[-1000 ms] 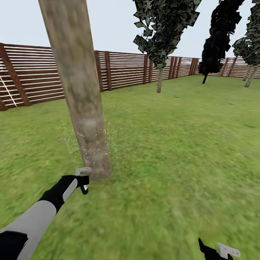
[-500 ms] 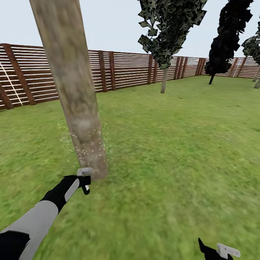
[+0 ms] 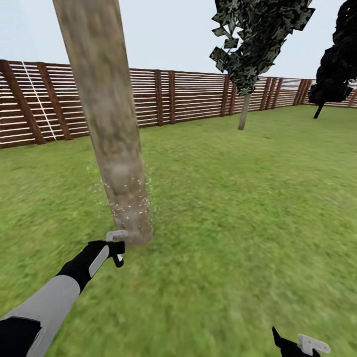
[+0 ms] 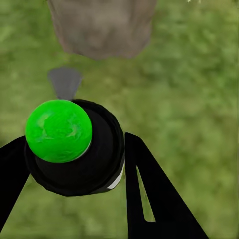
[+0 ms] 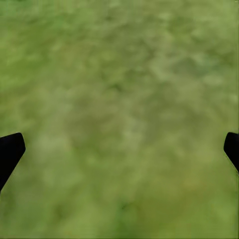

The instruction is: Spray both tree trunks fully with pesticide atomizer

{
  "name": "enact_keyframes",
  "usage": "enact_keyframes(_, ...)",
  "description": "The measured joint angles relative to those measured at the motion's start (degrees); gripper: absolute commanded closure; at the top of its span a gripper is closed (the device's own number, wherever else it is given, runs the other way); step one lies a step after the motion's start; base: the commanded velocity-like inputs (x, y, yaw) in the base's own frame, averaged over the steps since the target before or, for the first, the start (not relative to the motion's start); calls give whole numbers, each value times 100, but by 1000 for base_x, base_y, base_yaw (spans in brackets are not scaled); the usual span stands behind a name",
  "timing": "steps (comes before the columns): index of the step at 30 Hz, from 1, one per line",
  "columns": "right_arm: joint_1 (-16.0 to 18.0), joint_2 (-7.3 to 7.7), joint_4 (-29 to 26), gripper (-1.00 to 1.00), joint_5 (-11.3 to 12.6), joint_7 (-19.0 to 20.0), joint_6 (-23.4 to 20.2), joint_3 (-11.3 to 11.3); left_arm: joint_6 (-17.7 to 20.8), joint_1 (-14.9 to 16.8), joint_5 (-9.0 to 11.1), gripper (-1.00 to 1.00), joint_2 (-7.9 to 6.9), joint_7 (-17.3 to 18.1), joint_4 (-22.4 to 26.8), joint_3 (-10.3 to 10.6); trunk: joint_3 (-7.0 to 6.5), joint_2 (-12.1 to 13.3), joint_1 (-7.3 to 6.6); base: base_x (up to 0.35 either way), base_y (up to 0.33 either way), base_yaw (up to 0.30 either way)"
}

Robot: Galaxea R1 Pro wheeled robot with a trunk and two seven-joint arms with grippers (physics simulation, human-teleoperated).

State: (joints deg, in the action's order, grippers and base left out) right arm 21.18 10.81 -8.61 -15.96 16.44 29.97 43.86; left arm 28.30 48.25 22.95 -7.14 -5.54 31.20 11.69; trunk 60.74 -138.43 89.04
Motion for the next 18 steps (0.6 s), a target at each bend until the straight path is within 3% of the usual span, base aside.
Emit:
enact_keyframes(4, 0, 0, -1, -100, 0, 0, 0, 0, 0, 0, 9, 100, 20, 3, -4, 0, 0, 0, 0, 223, -210, 25)
enact_keyframes(5, 0, 0, 0, -100, 0, 0, 0, 0, -4, -1, 28, 100, 176, 13, -7, 10, 0, 0, 0, 210, -193, 1)
enact_keyframes(8, 0, 0, 0, -100, 1, 0, 0, 0, -1, 0, -10, 100, 392, -1, -3, 17, 0, 0, 0, 60, -53, 0)
enact_keyframes(10, 0, 0, 0, -100, -3, 0, 0, -1, -6, 0, -29, 100, 431, -89, 84, 15, 0, 2, 1, -308, -1, 0)
enact_keyframes(13, 0, 0, 0, -100, -4, 0, 0, -1, 31, 62, -16, 100, 471, -555, 272, 13, -1, 0, 0, -342, 0, 0)
enact_keyframes(15, 0, 0, 0, -100, -4, 0, 0, 0, 84, 102, -2, 100, 563, -895, 665, 11, -1, 0, -1, -340, 0, 0)
enact_keyframes(16, 0, 0, 0, -100, -4, 0, 0, 0, 209, 112, 1, 100, 620, -1040, 850, 7, -1, 0, 0, -336, 0, 0)
enact_keyframes(18, 0, 0, 0, -100, -4, 0, 0, 0, 400, 121, 16, 100, 585, -1099, 947, -17, 0, 0, 0, -302, 0, 0)
